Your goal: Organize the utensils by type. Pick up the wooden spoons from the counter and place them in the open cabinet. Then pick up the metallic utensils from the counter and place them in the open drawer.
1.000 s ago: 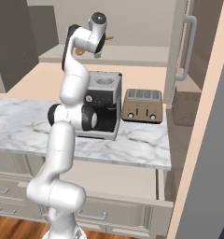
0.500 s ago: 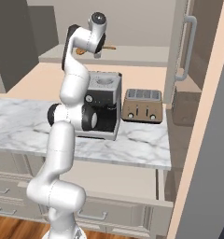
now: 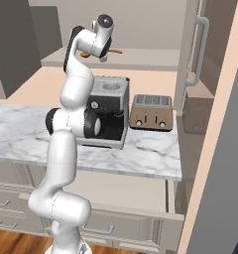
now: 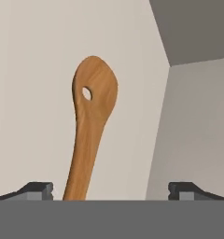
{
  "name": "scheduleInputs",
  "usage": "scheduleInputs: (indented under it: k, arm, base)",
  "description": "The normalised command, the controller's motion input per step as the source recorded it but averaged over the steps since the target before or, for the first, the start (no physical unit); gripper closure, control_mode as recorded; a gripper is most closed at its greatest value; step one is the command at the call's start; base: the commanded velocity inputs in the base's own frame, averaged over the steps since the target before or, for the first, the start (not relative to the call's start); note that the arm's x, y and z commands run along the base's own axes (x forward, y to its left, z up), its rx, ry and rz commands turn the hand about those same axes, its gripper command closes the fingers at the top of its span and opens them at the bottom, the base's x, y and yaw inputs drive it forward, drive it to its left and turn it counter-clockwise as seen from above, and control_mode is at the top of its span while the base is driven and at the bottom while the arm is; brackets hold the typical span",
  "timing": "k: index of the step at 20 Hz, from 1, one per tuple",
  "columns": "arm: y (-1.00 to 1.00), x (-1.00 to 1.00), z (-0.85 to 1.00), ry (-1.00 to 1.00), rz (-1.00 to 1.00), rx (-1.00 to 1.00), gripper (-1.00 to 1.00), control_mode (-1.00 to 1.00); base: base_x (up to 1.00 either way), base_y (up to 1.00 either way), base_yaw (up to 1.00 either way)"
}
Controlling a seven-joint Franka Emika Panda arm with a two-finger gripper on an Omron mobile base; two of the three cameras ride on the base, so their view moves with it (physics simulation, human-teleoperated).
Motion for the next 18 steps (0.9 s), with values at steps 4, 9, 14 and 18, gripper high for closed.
scheduleInputs:
  k: [4,9,14,18]
  arm:
    - [-0.04,-0.28,-0.13,0.0,0.05,0.0,-1.0,-1.0]
    - [-0.04,-0.32,-0.04,0.06,0.02,0.0,-1.0,-1.0]
    - [0.0,-0.23,0.0,0.05,0.0,0.0,-1.0,-1.0]
    - [0.0,0.17,0.0,0.0,0.0,0.0,-1.0,-1.0]
  base:
    - [0.0,0.0,0.0]
    - [0.0,0.0,0.0]
    - [0.0,0.0,0.0]
    - [0.0,0.0,0.0]
